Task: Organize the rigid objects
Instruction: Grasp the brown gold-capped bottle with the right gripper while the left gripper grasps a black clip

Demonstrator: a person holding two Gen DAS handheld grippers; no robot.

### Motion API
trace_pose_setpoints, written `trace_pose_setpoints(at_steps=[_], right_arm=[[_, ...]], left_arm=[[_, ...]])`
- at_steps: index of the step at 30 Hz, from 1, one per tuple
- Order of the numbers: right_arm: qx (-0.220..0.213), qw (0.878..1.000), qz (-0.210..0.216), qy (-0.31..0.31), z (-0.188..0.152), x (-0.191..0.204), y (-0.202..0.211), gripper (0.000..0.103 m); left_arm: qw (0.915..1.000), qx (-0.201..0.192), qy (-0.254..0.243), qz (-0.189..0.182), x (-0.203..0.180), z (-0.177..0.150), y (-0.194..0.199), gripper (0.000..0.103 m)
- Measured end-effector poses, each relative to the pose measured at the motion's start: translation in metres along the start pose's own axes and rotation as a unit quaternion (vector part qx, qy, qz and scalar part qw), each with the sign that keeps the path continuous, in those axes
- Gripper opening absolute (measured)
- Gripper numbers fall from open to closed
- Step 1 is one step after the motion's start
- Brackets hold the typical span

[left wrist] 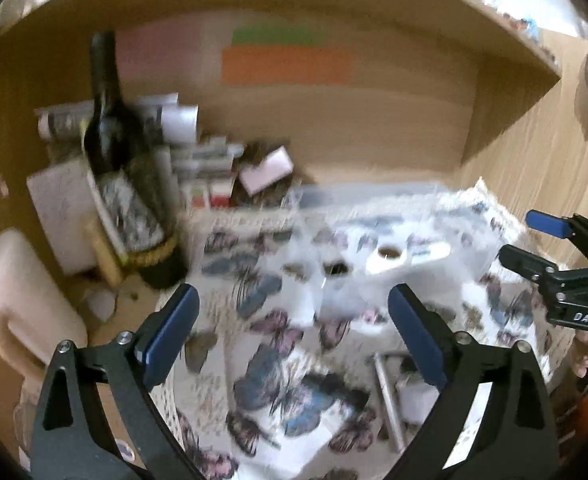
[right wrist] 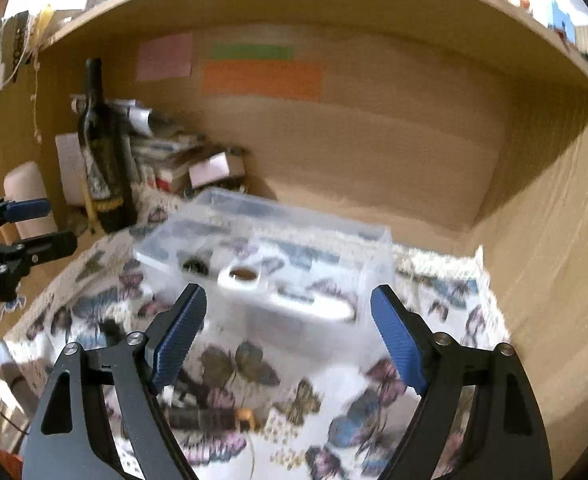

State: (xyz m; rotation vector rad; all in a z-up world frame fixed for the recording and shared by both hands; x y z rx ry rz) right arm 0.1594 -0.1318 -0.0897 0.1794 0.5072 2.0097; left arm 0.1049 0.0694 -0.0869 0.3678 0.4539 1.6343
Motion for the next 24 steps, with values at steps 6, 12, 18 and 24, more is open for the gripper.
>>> trace_pose_setpoints(at_steps=[6, 12, 18, 24], right_arm=[[0.055, 0.998, 0.010, -0.016, -0.042, 0.008, -0.011, 0.083], [0.107, 0.993, 0.039, -0.015, -0.078, 0.022, -0.016, 0.083], [0.133, 0.989, 0.068, 0.000, -0.095, 0.043, -0.018, 0.089], [0.145, 0.986, 0.083, 0.003, -0.097, 0.051, -0.026, 0.095]], left_arm=[[0.9982, 0.058, 0.013, -0.002, 0.006, -0.038, -0.014, 0.097], [0.9949, 0.095, 0.024, -0.023, -0.001, -0.064, -0.024, 0.088], [0.9889, 0.132, 0.046, -0.051, -0.010, -0.078, -0.039, 0.072], [0.9843, 0.154, 0.031, -0.080, -0.026, -0.084, -0.044, 0.056]])
Point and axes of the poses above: each gripper's, at about its wrist camera, not at the fingertips, and y roughly against the way its jaws point, x to its left, z to its top, the point moved 5 cm from there along -y, roughly the way its jaws point, and after that the axes turned 6 degrees about -x, right-handed, at the moved point
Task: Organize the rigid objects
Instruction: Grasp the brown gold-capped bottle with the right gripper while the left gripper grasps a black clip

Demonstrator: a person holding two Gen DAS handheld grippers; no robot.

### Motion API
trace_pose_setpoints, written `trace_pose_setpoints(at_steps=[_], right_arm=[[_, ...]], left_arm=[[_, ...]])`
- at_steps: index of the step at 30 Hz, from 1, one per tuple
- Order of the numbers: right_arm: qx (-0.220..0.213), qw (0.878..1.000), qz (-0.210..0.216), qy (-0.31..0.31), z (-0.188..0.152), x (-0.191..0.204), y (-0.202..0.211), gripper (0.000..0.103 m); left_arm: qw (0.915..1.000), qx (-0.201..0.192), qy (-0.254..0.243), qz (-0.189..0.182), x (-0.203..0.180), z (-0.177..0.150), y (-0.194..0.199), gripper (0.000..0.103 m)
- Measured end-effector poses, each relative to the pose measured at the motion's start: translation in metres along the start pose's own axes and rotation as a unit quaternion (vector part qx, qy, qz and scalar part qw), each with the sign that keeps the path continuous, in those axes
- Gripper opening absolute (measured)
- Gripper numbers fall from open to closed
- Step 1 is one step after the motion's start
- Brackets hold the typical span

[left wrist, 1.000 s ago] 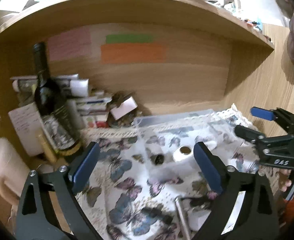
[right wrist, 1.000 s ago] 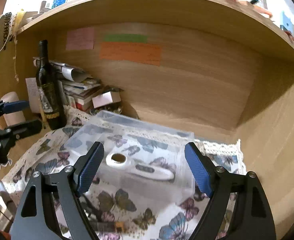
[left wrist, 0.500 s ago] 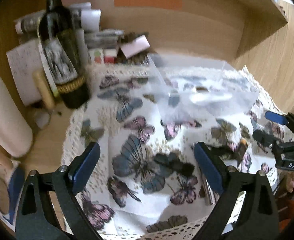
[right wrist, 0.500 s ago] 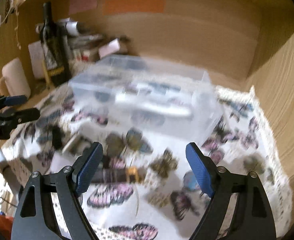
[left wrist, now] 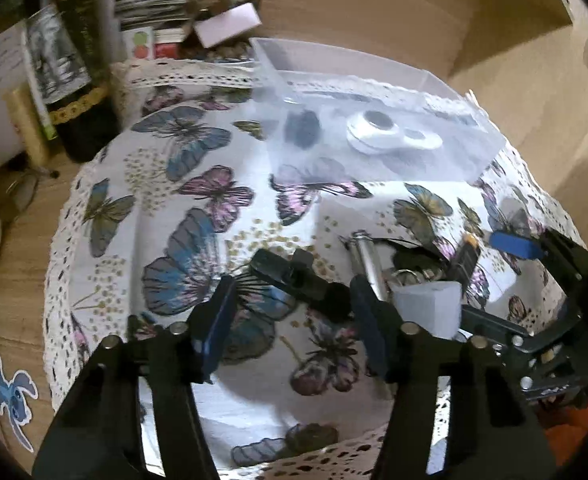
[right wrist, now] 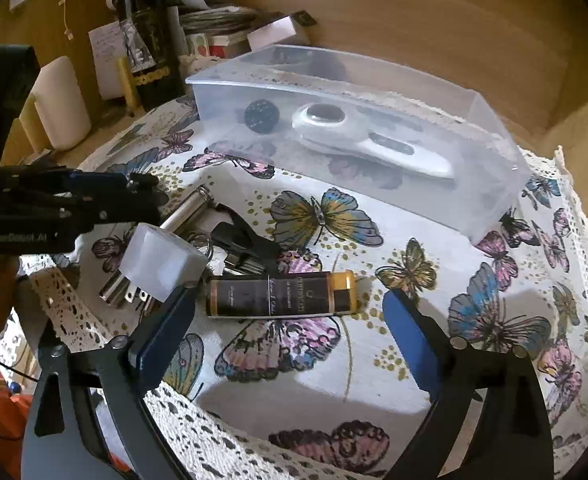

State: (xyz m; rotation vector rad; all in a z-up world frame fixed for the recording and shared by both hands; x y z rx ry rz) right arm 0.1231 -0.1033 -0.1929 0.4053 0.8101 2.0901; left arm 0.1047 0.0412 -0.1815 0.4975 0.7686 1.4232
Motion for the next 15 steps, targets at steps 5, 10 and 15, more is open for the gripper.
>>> trace_pose_setpoints(at_steps=[5, 10, 15], right_arm=[[0.022, 1.000, 0.004, -0.014, -0.003, -0.004, -0.013, 0.095], [0.012, 0.999, 0.016, -0.028, -0.003, -0.010, -0.009, 0.081], [0.004, 0.999, 0.014, -0.039, -0.004, -0.018, -0.005, 0.079]], left_arm=[[0.9998, 0.013, -0.013, -0.003, -0.008, 0.004, -0.007, 0.053], [0.9998, 0.019, -0.002, -0.004, -0.008, 0.011, -0.014, 0.053], [0.9996, 0.027, 0.007, -0.005, -0.009, 0.016, -0.022, 0.052]])
Point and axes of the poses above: each gripper's, at about its wrist camera, not at the fingertips, and y roughly against the way its jaws point, x to its left, z to its top, the point moved 5 cm from there along -y, roughly the way its jaws point, and after that the axes turned 6 degrees about -x, right-handed, at the moved point
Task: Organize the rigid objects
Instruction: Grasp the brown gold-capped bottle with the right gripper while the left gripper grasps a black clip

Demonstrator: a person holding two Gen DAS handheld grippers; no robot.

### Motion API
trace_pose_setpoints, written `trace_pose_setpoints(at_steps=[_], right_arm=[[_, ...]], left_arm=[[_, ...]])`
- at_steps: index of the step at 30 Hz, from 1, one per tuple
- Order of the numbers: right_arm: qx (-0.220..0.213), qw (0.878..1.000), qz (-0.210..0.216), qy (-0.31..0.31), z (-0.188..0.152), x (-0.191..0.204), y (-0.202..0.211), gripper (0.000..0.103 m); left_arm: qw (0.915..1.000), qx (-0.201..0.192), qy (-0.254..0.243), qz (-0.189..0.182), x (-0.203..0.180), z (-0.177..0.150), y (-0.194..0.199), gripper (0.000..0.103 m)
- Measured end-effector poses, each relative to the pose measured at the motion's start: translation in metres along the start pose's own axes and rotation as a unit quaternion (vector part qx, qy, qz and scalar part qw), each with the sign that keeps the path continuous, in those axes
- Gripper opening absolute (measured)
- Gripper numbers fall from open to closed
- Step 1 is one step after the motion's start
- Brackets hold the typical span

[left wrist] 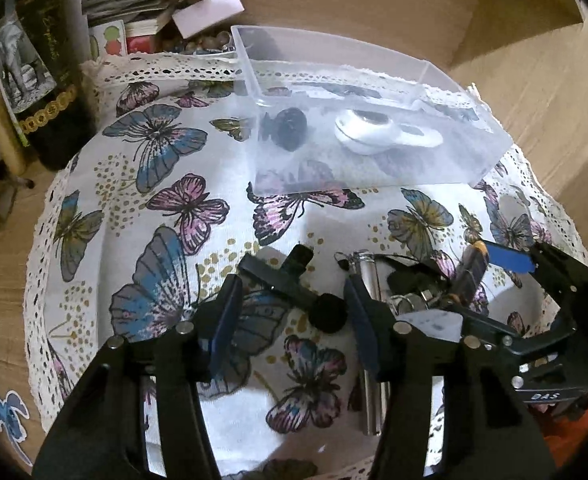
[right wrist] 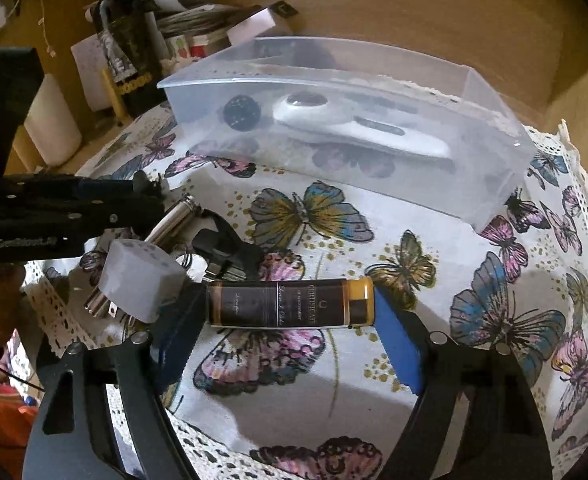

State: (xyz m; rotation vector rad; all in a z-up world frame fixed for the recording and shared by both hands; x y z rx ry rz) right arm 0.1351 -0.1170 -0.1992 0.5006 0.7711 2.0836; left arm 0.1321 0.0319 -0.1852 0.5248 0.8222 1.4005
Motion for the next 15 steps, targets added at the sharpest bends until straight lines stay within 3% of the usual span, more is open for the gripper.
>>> trace_pose_setpoints(at_steps=[4, 9, 15], right_arm=[[-0.020, 1.000, -0.009, -0.005, 0.002, -0.009, 0.010, 0.079], [-0.041, 0.999, -0.023, -0.017, 0.006, -0.023, 0.021, 0.079], [-0.062, 0.997, -0.038, -0.028, 0.012, -0.035, 0.029, 0.079]], left_arm=[[1.0000, 0.000, -0.004, 0.007, -0.003, 0.006, -0.006, 0.048], [1.0000, 0.004, -0.002, -0.001, -0.009, 0.018, -0.015, 0.026], [0.9997, 0.008, 0.017, -0.016, -0.008, 0.026, -0.023, 0.017]])
Point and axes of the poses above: each gripper's, at about its wrist camera, not at the fingertips, and y roughly against the way its jaws point, x to its left, z to its top, the point moved 5 cm from there along -y, roughly the way its jaws point, and after that the axes turned 6 degrees about -x, right-handed, at the moved point
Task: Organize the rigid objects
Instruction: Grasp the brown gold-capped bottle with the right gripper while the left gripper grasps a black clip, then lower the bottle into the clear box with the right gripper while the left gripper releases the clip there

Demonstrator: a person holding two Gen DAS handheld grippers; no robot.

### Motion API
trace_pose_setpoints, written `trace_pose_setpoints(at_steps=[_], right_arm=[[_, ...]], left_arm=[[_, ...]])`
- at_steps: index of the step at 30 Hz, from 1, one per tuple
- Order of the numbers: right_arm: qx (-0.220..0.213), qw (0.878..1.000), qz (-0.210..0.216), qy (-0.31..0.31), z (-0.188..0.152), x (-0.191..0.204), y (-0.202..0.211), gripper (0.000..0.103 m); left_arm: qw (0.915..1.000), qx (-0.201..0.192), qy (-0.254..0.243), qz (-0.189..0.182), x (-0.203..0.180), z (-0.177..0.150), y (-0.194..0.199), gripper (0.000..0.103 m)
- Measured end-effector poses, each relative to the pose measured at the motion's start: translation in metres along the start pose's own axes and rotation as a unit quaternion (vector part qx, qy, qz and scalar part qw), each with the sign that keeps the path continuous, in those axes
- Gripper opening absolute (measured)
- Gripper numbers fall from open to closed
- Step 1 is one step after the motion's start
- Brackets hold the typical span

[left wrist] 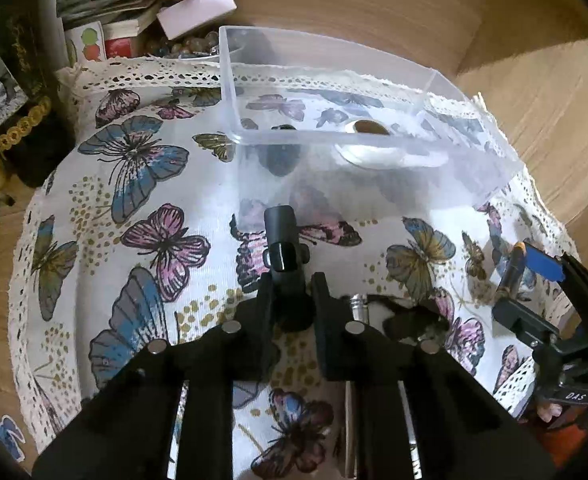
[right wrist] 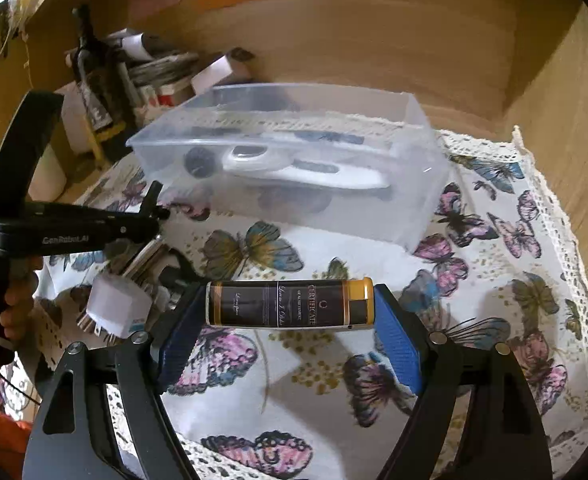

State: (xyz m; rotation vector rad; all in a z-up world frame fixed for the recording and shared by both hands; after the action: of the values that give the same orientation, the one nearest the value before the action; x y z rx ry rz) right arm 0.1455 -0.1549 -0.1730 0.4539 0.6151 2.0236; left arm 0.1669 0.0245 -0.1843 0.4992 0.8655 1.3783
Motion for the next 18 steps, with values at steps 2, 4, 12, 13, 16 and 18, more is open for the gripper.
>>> trace_pose_setpoints(at_steps=[2, 4, 12, 13, 16, 18], right_arm=[[-0.007, 1.000, -0.003, -0.002, 0.005, -0.003, 0.002, 0.079], [-0.013, 1.000, -0.006, -0.003, 0.009, -0.005, 0.004, 0.079], [-0.041, 0.999, -0.015, 0.000, 0.025, -0.007, 0.012, 0.079], [-0.046, 0.999, -0.017, -0.001, 0.028, -0.008, 0.013, 0.079], [-0.060, 0.998, -0.021, -0.001, 0.038, -0.010, 0.017, 0.079], [-0.069, 0.997, -0.024, 0.000, 0.044, -0.010, 0.019, 0.080]], left_arm=[[1.0000, -0.007, -0.002, 0.003, 0.000, 0.000, 0.003, 0.016], [0.9998, -0.018, -0.007, 0.011, 0.001, -0.001, 0.010, 0.016], [0.9957, -0.077, -0.040, 0.031, -0.004, 0.001, 0.052, 0.016], [0.9949, -0.085, -0.044, 0.033, -0.004, 0.002, 0.058, 0.016], [0.9924, -0.109, -0.047, 0.032, -0.005, 0.010, 0.073, 0.016], [0.9906, -0.125, -0.047, 0.029, -0.007, 0.017, 0.081, 0.016]])
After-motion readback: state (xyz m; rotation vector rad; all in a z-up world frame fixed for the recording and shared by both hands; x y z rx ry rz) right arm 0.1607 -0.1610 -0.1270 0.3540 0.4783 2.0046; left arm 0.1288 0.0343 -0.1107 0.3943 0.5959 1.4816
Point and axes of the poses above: each gripper's, at about its wrist camera, not at the fingertips, and y roughly against the way its jaws point, x to its left, z to its top, the point moved 5 cm from there along -y, roughly the way its jaws point, and after that the axes turned 6 degrees about -x, right-handed, at the moved point
